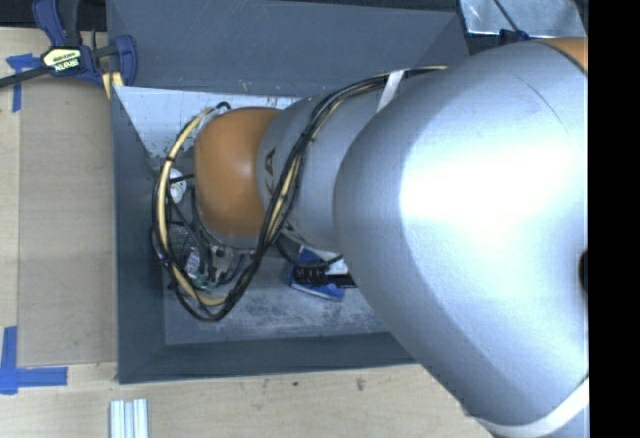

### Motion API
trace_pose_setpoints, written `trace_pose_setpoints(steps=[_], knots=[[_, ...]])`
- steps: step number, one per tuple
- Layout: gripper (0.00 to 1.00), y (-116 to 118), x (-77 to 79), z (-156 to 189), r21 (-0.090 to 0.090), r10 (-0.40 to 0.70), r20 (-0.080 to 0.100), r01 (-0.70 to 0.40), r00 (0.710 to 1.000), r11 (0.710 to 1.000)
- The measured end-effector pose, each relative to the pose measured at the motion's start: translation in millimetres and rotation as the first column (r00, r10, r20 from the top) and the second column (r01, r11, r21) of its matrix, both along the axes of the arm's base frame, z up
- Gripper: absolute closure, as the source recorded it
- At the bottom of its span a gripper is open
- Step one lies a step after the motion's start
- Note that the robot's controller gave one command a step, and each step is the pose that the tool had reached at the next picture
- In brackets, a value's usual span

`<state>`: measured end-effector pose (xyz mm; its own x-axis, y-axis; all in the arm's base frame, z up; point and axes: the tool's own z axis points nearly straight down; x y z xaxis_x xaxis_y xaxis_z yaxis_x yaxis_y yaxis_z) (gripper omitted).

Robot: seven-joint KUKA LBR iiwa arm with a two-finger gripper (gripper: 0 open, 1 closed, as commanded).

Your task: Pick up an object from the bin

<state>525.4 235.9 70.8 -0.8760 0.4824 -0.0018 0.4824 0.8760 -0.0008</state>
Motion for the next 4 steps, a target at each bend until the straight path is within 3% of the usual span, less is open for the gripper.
trace_pose_setpoints(steps=[2, 4], knots=[[1.0, -1, -1.2, 4, -0.001, 0.0, -0.004, 0.0, 1.0, 1.0], [1.0, 0, -0.7, 35, 0.001, 0.0, -0.001, 0.0, 1.0, 1.0]])
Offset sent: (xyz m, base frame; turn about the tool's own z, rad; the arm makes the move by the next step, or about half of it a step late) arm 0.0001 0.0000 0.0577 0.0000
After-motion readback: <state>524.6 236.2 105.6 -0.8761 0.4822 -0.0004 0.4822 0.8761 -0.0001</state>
